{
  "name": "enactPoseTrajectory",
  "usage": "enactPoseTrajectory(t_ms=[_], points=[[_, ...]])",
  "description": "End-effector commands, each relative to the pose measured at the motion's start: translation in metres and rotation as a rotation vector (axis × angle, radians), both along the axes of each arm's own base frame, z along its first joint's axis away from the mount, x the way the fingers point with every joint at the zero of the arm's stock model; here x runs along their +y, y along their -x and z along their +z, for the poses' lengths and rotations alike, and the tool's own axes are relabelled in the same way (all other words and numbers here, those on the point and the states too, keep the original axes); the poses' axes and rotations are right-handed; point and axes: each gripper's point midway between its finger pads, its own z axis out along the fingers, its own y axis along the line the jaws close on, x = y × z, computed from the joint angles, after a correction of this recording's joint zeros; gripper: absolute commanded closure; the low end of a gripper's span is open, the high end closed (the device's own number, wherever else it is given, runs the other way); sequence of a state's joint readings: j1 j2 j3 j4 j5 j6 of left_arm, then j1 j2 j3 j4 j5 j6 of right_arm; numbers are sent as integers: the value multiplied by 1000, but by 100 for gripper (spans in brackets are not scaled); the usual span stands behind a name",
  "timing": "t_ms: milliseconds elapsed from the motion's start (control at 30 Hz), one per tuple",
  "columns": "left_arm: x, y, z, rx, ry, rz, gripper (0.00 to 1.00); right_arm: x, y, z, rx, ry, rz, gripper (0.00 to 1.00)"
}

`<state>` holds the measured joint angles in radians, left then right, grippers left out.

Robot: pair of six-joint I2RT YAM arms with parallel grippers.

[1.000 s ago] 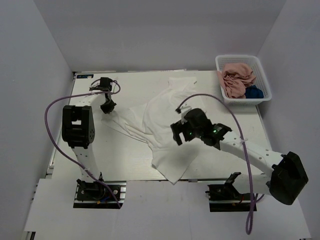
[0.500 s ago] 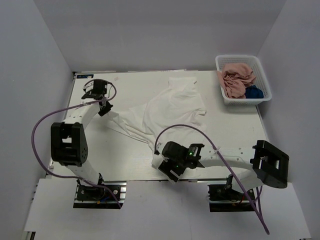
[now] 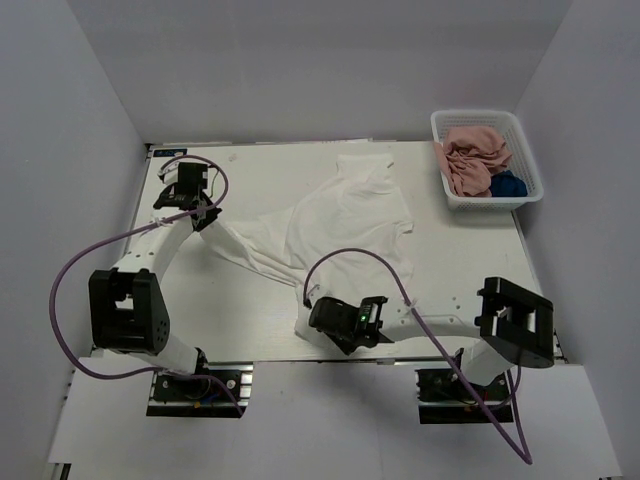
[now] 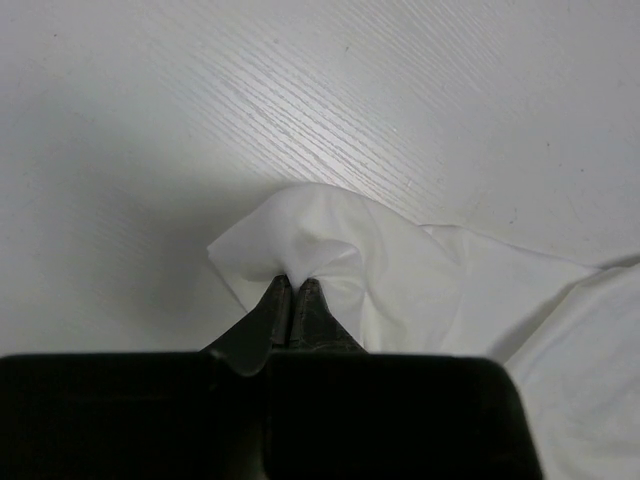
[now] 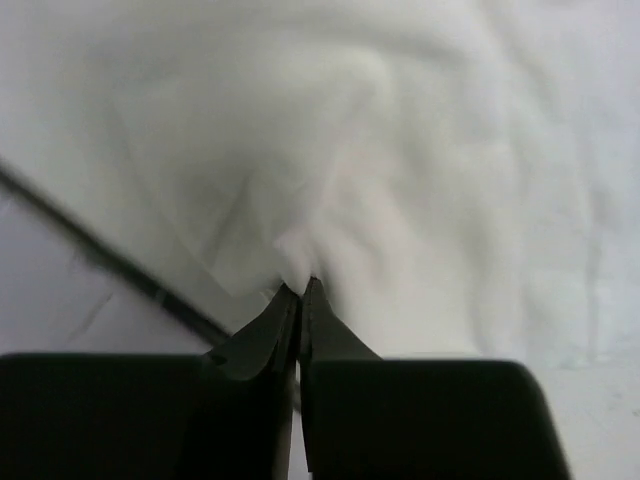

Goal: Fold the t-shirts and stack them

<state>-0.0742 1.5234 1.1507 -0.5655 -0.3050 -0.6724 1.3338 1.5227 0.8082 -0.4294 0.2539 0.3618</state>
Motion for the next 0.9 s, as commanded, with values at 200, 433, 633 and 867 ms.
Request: enactPoseTrajectory(t_ms=[200, 433, 633, 867], points=[[-1, -6, 59, -148, -12, -29, 100, -35, -119, 140, -606, -160, -576, 100], [-4, -11, 178, -406, -9, -47, 100, -84, -168, 341, -1059, -457, -735, 100], [6, 38, 297, -674, -47, -44, 100, -146, -140, 496, -1193, -815, -742, 100], [11, 144, 413, -983, -60, -83, 100, -164, -102, 592, -1204, -905, -414, 100]])
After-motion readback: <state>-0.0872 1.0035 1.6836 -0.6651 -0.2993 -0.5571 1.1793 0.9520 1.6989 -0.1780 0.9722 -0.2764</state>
